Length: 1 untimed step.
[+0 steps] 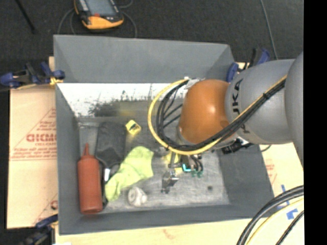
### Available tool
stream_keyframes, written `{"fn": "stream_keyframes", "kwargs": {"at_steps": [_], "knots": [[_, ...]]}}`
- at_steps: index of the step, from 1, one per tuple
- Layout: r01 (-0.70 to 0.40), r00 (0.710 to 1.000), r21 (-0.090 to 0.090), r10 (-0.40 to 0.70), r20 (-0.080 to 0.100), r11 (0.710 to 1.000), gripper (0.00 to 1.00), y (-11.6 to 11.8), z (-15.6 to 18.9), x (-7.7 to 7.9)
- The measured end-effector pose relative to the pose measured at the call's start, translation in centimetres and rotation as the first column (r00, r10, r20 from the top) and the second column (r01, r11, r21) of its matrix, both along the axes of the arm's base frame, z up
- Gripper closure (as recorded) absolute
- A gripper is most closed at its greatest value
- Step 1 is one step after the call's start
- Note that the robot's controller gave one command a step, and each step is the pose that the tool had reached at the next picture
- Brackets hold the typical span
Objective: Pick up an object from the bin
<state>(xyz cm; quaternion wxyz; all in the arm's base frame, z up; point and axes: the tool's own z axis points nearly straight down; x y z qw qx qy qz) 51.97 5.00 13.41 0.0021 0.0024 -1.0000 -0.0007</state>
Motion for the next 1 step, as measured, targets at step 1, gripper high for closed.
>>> {"fn": "stream_keyframes", "kwargs": {"at_steps": [1], "knots": [[0.001, 1.000, 0.000, -0.001, 0.007, 1.000, 0.00, -0.01, 0.34, 0.20]]}}
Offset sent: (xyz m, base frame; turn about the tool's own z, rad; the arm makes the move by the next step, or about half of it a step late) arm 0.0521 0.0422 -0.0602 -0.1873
